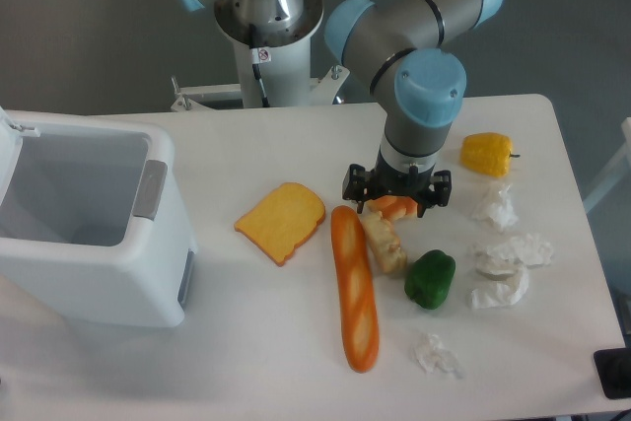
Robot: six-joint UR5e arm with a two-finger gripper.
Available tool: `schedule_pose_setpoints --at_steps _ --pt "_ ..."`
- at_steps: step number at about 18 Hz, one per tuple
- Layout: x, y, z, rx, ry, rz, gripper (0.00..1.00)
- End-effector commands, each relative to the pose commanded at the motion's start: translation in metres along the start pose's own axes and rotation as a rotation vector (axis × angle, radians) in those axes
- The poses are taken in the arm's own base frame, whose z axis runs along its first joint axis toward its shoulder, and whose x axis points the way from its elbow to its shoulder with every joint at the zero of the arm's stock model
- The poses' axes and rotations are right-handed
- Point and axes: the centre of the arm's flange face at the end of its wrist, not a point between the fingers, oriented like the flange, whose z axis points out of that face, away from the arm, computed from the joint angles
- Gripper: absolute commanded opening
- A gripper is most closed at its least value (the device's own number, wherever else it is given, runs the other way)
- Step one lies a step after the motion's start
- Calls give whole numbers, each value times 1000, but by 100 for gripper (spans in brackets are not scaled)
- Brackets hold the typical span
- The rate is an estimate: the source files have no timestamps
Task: Pick up the long bread
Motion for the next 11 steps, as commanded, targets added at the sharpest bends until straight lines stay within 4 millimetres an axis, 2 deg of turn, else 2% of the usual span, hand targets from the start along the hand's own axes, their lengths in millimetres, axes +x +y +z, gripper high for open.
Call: schedule_pose_setpoints --at_steps 5,7,8,11 --pt "-12 -16 -7 24 -29 -126 100" --pt "-21 -34 -30 81 -74 -131 100" --pt "-18 -42 -36 100 -75 -120 100" --pt "-3 -56 -27 108 -54 -84 100"
